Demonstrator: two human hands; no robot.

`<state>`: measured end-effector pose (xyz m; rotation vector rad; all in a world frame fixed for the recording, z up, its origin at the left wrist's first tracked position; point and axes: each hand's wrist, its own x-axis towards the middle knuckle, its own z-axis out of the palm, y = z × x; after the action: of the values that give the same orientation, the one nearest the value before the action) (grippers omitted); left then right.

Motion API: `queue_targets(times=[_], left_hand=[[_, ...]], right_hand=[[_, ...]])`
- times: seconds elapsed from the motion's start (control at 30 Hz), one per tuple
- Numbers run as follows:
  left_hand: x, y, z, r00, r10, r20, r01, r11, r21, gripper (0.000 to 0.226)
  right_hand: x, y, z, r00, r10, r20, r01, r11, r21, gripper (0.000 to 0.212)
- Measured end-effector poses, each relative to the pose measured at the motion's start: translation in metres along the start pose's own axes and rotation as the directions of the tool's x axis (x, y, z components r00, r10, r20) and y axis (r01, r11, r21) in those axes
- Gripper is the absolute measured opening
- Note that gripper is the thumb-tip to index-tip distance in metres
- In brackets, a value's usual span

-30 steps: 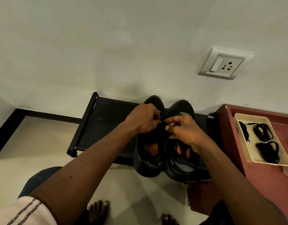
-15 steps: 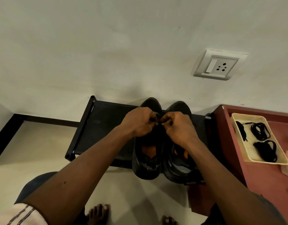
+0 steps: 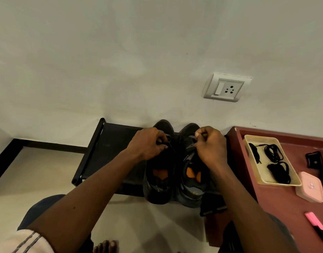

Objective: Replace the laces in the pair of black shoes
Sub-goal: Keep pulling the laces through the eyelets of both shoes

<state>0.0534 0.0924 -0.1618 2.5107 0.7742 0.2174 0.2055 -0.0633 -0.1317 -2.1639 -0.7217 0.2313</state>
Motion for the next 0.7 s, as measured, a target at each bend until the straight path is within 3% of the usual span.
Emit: queue_targets(times=[0.1, 0.17, 0.23, 0.3, 0.37, 0.43, 0.47, 0.53, 0.57, 0.63, 0.7], left_hand=[[-0.008, 0.005, -0.004, 0.999, 0.009, -0.046, -0.009, 1.000, -0.008, 0.021], [-0.013, 0.006, -0.006, 0.998, 0.001, -0.064, -0.003, 0.999, -0.043, 0.020], [-0.018, 0.007, -0.008, 0.996, -0.007, -0.085, 0.000, 0.997, -0.079, 0.018], [-0.023, 0.008, -0.009, 0.994, -0.024, -0.105, 0.011, 0.993, -0.117, 0.016], [-0.027, 0.009, -0.010, 0.992, -0.054, -0.116, 0.036, 0.988, -0.148, 0.019], [-0.032, 0.010, -0.009, 0.988, -0.097, -0.117, 0.077, 0.983, -0.166, 0.029], [-0.034, 0.010, -0.008, 0.987, -0.121, -0.109, 0.101, 0.980, -0.170, 0.036], [-0.038, 0.009, -0.003, 0.981, -0.178, -0.074, 0.162, 0.969, -0.186, 0.053], [-0.040, 0.009, 0.000, 0.976, -0.212, -0.054, 0.197, 0.960, -0.200, 0.062], [-0.043, 0.010, 0.009, 0.960, -0.279, -0.019, 0.267, 0.934, -0.239, 0.074], [-0.046, 0.012, 0.019, 0.944, -0.331, 0.010, 0.319, 0.901, -0.294, 0.079]], right_hand=[[-0.002, -0.002, -0.018, 0.981, 0.095, -0.171, -0.042, 0.956, 0.290, 0.021], [-0.003, -0.004, -0.029, 0.958, 0.147, -0.245, 0.006, 0.846, 0.533, 0.017], [-0.006, -0.005, -0.040, 0.966, 0.185, -0.181, 0.033, 0.607, 0.794, 0.014], [-0.011, -0.006, -0.046, 0.988, 0.150, -0.047, -0.011, 0.358, 0.934, 0.019], [-0.014, -0.008, -0.046, 0.989, 0.124, 0.078, -0.111, 0.289, 0.951, 0.023], [-0.017, -0.010, -0.038, 0.981, 0.128, 0.142, -0.182, 0.398, 0.899, 0.021], [-0.018, -0.010, -0.031, 0.979, 0.129, 0.155, -0.200, 0.520, 0.830, 0.018], [-0.019, -0.008, -0.017, 0.980, 0.082, 0.180, -0.166, 0.838, 0.520, 0.011], [-0.019, -0.007, -0.010, 0.978, 0.033, 0.206, -0.096, 0.948, 0.303, 0.012], [-0.022, -0.005, 0.004, 0.949, -0.078, 0.305, 0.103, 0.992, -0.068, 0.019], [-0.024, -0.011, 0.014, 0.915, -0.114, 0.387, 0.235, 0.931, -0.279, 0.027]])
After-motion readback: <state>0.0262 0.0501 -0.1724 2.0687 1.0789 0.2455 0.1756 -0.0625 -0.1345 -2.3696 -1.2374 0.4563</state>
